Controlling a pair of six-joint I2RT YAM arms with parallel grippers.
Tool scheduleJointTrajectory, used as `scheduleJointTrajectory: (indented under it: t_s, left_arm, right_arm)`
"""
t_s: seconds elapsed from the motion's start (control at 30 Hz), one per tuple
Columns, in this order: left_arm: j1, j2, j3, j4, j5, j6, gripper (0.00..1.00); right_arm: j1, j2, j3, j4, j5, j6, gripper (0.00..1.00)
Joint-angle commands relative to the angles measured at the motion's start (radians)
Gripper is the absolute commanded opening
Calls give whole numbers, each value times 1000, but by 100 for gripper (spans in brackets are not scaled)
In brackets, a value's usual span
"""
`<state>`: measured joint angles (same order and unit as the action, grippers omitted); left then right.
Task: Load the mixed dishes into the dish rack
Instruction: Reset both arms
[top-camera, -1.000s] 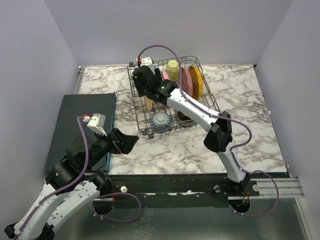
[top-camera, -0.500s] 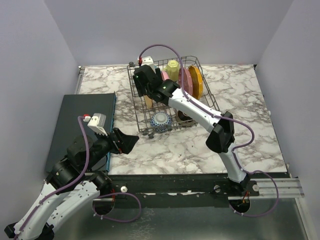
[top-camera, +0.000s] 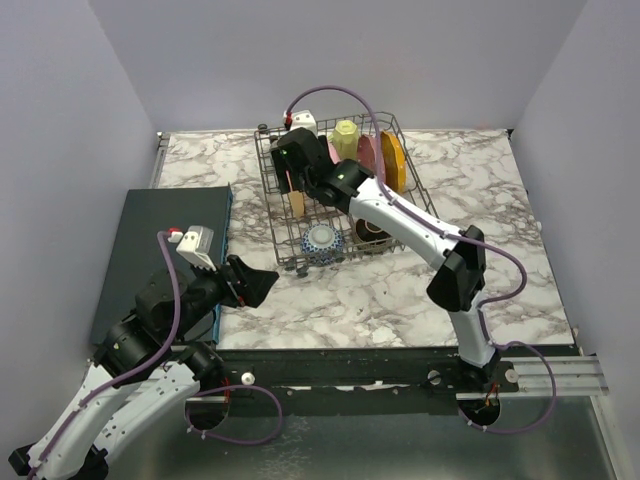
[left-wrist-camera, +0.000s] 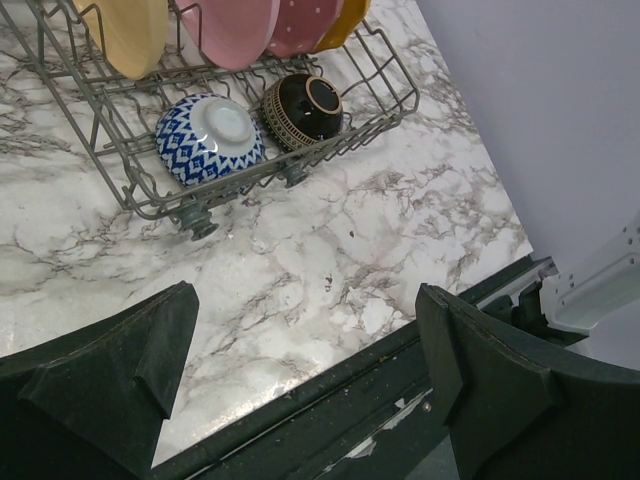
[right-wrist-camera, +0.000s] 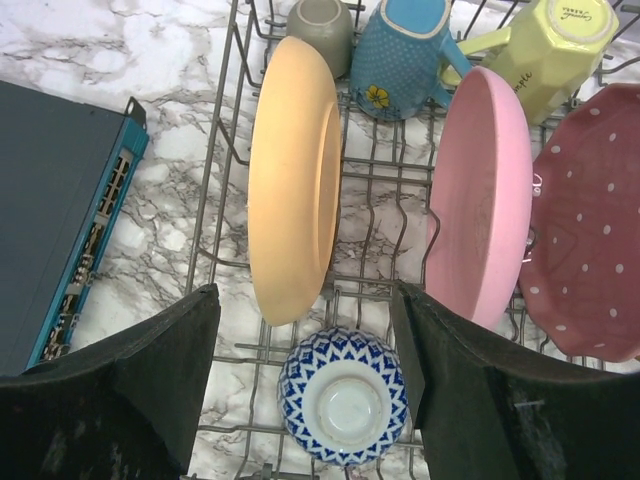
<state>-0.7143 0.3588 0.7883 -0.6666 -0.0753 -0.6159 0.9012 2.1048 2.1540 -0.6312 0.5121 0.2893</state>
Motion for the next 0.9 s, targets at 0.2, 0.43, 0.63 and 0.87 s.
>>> scheduleJointTrajectory:
  t_s: [0.2,0.43,0.63,0.87]
  left_arm:
    - [3,32,-14,19,-5,7,99]
    - [2,44,-14,18,-12,7,99]
    - [3,55,-13,15,-17,5,99]
    - [3,71,-5,15,-8,7,99]
  right_arm:
    - [-1,-185,-153,104,-82,15,76]
    - [-1,-341,-323,182,-135,5,77]
    - [-1,-471,-461,230,-166,-2,78]
    - [-1,-653,-670,305,-209,-8,79]
